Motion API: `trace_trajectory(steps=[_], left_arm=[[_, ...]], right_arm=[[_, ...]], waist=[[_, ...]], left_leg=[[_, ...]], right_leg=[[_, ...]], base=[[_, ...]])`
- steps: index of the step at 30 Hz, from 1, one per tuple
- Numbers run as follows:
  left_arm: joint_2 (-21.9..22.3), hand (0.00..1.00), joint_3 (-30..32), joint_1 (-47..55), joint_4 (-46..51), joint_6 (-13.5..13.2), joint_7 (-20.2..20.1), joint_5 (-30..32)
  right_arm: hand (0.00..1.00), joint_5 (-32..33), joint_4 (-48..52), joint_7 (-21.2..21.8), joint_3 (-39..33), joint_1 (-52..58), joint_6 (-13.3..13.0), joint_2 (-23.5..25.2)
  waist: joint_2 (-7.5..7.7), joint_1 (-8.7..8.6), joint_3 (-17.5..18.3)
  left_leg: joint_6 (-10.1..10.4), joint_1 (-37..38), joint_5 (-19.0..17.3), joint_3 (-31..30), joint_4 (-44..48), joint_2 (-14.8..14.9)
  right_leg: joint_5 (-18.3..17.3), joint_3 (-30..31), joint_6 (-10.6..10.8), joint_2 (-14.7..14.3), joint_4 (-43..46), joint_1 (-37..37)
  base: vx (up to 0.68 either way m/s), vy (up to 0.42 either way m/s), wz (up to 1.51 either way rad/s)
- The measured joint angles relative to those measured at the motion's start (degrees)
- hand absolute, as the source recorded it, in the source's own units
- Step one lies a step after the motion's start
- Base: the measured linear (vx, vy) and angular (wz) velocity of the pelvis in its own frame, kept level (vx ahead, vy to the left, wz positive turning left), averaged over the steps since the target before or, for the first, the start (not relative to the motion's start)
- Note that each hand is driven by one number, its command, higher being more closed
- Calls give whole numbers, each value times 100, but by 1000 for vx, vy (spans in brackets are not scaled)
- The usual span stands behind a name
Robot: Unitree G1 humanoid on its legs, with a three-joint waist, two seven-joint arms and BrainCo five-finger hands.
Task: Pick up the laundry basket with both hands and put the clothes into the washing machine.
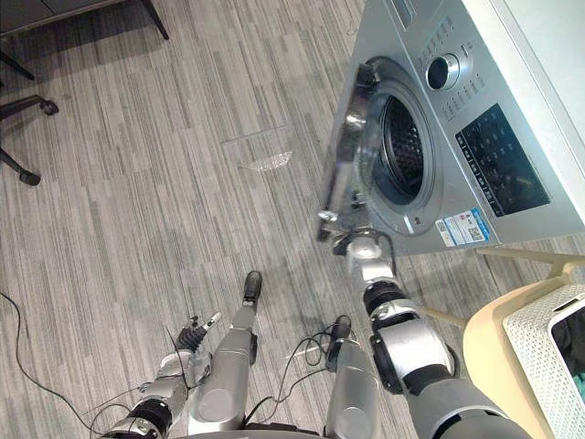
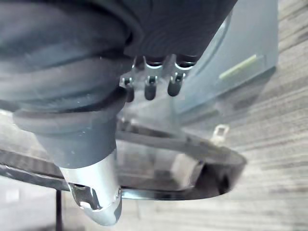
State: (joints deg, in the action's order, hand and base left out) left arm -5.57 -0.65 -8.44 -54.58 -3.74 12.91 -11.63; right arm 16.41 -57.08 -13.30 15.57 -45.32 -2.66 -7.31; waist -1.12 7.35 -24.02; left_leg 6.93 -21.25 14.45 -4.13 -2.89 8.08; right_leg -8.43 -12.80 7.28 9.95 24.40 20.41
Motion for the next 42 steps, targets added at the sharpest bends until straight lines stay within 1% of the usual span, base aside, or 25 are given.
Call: trace_trajectory(steps=[1, 3, 4, 6, 8, 10, 14, 15, 16, 18, 19, 20, 21, 23, 24, 26, 27, 28, 29, 32, 35, 37, 38, 39, 42], left_arm=[[21, 0, 6, -22, -1, 3, 3, -1], [71, 0, 37, -37, 5, 4, 8, -1], [81, 0, 114, -63, 25, 21, 19, 11], [85, 0, 142, -66, 28, 38, 63, 115], [91, 0, 263, -76, 27, 111, 114, 286], [92, 0, 297, -78, 3, 153, 124, 385], [67, 0, 357, -178, -122, 271, 138, 560], [30, 0, 358, -351, -230, 333, 142, 567], [11, 0, 359, -400, -239, 349, 151, 563], [-128, 0, 354, -772, -257, 347, 170, 489], [-192, 0, 355, -902, -295, 345, 171, 437], [-358, 0, 354, -1191, -414, 341, 167, 299], [-457, 0, 354, -1336, -465, 339, 163, 221], [-951, 0, 405, -1918, -537, 312, 98, -93], [-1073, 0, 475, -2121, -614, 317, 71, -203], [-1676, 0, 605, -3029, -857, 308, -16, -407], [-1877, 0, 676, -3382, -901, 287, -29, -466], [-1998, 0, 784, -3619, -903, 279, -31, -556], [-2199, 0, 935, -4149, -897, 259, -39, -886], [-2308, 0, 1063, -4873, -771, 217, 11, -1612], [-2338, 0, 1204, -5182, -238, 46, 176, -2249], [-2374, 0, 1260, -5423, 7, -68, 277, -2388], [-2372, 0, 1248, -5578, 56, -116, 346, -2426], [-2337, 0, 1255, -5611, 15, -42, 437, -2503], [-2248, 0, 1219, -5604, 29, -66, 472, -2665]], right_arm=[[0, 16, 328, 141, 634, 29, 86, 123], [0, 205, 857, 234, 1234, 142, 117, 338], [0, 348, 1386, 588, 1934, 268, 88, 569], [0, 452, 1785, 852, 2441, 385, 59, 959], [0, 453, 2262, 1217, 3089, 607, -4, 1407], [0, 450, 2505, 1353, 3160, 746, -111, 1361], [0, 918, 3032, 1375, 2499, 1582, -204, 803], [0, 919, 3190, 1378, 2070, 2080, -231, 427], [0, 880, 3201, 1379, 1880, 2285, -231, 289], [0, 795, 3346, 1364, 904, 3185, -218, -253], [0, 743, 3372, 1364, 651, 3384, -212, -373], [0, 665, 3381, 1364, 155, 3739, -185, -563], [0, 631, 3390, 1362, -83, 3899, -179, -619], [0, 599, 3624, 1362, -836, 4486, -174, -723], [0, 598, 3687, 1361, -986, 4623, -180, -713], [0, 626, 3856, 1357, -1484, 5067, -222, -495], [0, 688, 3850, 1345, -1632, 5184, -230, -372], [0, 781, 3851, 1349, -1674, 5270, -235, -285], [0, 993, 3947, 1347, -1744, 5582, -240, -60], [0, 1280, 4270, 1370, -1758, 6181, -245, 144], [0, 2035, 4478, 1480, -1854, 6441, -271, 218], [0, 2383, 4562, 1521, -1914, 6432, -320, 250], [0, 2623, 4594, 1568, -1920, 6431, -339, 257], [0, 2761, 4656, 1590, -1931, 6410, -342, 272], [0, 3101, 4874, 1588, -1966, 6356, -406, 433]], waist=[[-36, 27, -7], [-55, 157, -15], [-55, 242, -14], [-53, 314, -13], [-44, 305, -6], [-42, 263, -5], [66, -47, 54], [124, -211, 86], [159, -273, 106], [322, -431, 195], [348, -512, 207], [414, -681, 239], [456, -751, 255], [647, -1074, 223], [706, -1145, 215], [937, -1354, 183], [1048, -1402, 139], [1118, -1437, 107], [1247, -1444, 86], [1329, -1442, 54], [1340, -1408, 52], [1341, -1368, 51], [1354, -1288, 45], [1361, -1226, 42], [1413, -1142, 8]], left_leg=[[2, -41, -1, -52, -8, 13], [3, -62, -2, -57, -15, 73], [5, -46, 2, -47, -6, 78], [47, -18, 33, -38, 13, 65], [27, 22, 49, -21, 92, 46], [30, 114, 46, 9, 87, 21], [71, 254, -44, 309, 88, 4], [24, 289, -90, 479, 85, 21], [33, 302, -102, 552, 80, 40], [5, 308, -123, 947, 46, 110], [-3, 308, -126, 1031, 28, 113], [-6, 311, -122, 1204, -16, 114], [-7, 312, -124, 1303, -19, 121], [-47, 307, -154, 1676, -16, 183], [-48, 294, -155, 1757, -16, 211], [-49, 26, -154, 2002, 40, 352], [-50, -96, -154, 2093, 99, 410], [-50, -187, -153, 2147, 140, 464], [-33, -458, -194, 2242, 304, 621], [21, -894, -469, 2237, 827, 900], [8, -1219, -782, 2255, 1371, 1168], [0, -1438, -829, 2284, 1533, 1264], [-8, -1562, -833, 2286, 1627, 1320], [-6, -1676, -882, 2247, 1741, 1367], [-1, -1899, -987, 2125, 1958, 1435]], right_leg=[[-25, -68, -23, -6, 9, -1], [-82, -124, -36, -9, 49, -6], [-135, -148, -18, -5, 95, -38], [-199, -156, -50, 13, 155, -66], [-232, -170, -69, 27, 147, -166], [-233, -141, -70, 46, 134, -237], [-191, 122, -26, 65, 60, -218], [-104, 256, 5, 3, -63, -182], [-59, 318, 10, -8, -108, -128], [85, 683, 54, -112, -277, 55], [132, 738, 72, -129, -301, 101], [279, 906, 100, -153, -348, 201], [321, 1013, 119, -175, -374, 267], [512, 1306, 140, -256, -518, 460], [581, 1377, 103, -299, -586, 503], [809, 1556, 133, -435, -801, 802], [927, 1631, 94, -498, -874, 915], [1009, 1665, 121, -523, -948, 981], [1230, 1750, 73, -615, -1203, 1126], [1416, 1740, 64, -757, -1468, 1213], [1416, 1677, 64, -879, -1483, 1284], [1426, 1624, 53, -911, -1504, 1400], [1450, 1607, 23, -940, -1514, 1474], [1458, 1580, 13, -966, -1521, 1509], [1459, 1463, 11, -992, -1560, 1533]], base=[[31, -85, 25], [61, -119, 23], [64, -100, 14], [82, -86, 12], [137, -105, 7], [87, -62, -4], [-40, 2, -32], [-77, 29, -58], [-92, 25, -73], [-57, 2, -84], [-30, -5, -80], [-13, -9, -58], [-5, -15, -79], [-2, -34, -81], [-9, -48, -77], [-22, -55, -69], [-26, -54, -50], [-28, -92, -58], [-24, -100, -46], [-11, -106, -29], [18, -54, -12], [31, -21, -6], [37, -2, -3], [50, 6, -4], [46, 20, 7]])
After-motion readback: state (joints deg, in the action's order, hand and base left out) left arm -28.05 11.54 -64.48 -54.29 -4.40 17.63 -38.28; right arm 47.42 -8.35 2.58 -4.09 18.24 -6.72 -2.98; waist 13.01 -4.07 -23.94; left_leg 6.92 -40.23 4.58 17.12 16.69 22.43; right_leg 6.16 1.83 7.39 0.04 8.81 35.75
